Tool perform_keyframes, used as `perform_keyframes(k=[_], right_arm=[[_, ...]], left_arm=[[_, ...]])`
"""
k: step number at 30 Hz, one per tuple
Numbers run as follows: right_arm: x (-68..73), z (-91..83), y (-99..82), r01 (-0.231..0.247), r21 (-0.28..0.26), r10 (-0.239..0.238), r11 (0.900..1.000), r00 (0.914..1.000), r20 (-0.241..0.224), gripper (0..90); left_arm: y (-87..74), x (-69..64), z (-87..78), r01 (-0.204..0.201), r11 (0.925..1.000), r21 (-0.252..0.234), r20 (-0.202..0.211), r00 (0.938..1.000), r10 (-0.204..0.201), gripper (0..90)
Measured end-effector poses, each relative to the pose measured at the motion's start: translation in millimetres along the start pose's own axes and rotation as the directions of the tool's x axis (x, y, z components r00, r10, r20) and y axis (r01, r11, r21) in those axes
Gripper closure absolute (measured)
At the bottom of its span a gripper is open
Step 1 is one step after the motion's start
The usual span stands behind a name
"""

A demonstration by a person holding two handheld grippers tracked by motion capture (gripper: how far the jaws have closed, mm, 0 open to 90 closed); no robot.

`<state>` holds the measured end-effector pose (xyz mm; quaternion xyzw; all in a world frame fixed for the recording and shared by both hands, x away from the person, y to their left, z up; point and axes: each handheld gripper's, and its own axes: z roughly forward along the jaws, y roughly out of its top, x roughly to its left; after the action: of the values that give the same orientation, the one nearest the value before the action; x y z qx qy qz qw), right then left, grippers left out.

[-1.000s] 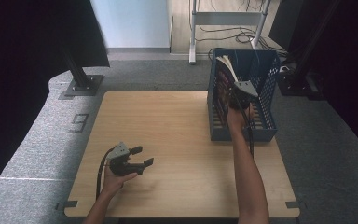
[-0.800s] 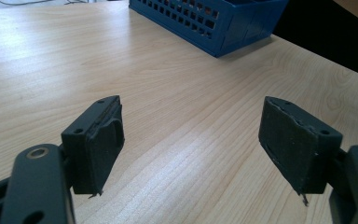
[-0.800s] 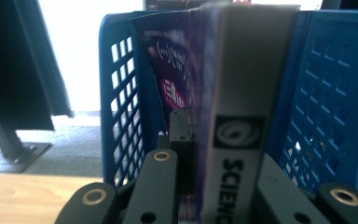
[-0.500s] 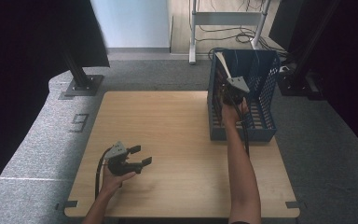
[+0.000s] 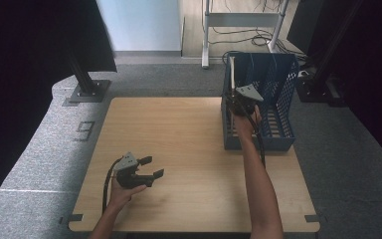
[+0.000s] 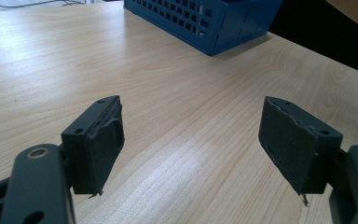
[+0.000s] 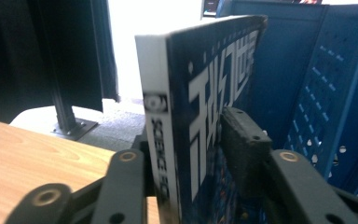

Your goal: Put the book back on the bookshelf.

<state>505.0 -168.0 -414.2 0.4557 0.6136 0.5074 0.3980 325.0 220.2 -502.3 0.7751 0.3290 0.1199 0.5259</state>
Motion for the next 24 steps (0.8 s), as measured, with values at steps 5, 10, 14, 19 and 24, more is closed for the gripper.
perform_keyframes(k=[5,10,14,19,24], right_arm=[[-2.5,-0.4,-3.0,0.005,0.020,-0.004,0.9998,0.9999,-0.014,58.2],[-3.4,-0.9,-2.5,0.004,0.019,-0.004,0.9998,0.9997,-0.025,63.5],[0.6,-1.0,-2.2,0.037,0.021,-0.037,0.9991,0.9991,-0.023,66.1],[0.6,-2.6,-2.1,0.035,0.027,-0.035,0.9990,0.9991,-0.026,63.7],[-1.2,-4.1,-1.1,0.040,0.035,-0.039,0.9986,0.9986,-0.035,59.8]], left_arm=[[-0.3,0.0,0.7,0.002,1.0000,0.001,0.001,1.0000,-0.003,22.2],[-0.6,-0.1,1.6,0.003,1.0000,0.006,0.002,1.0000,-0.003,22.1],[-0.4,-0.5,1.0,0.003,1.0000,0.004,0.001,1.0000,-0.003,22.1],[-0.2,-0.6,0.2,0.002,1.0000,0.002,0.002,1.0000,-0.002,22.1],[-0.3,-0.5,0.7,0.002,1.0000,0.003,0.002,1.0000,-0.002,22.1]])
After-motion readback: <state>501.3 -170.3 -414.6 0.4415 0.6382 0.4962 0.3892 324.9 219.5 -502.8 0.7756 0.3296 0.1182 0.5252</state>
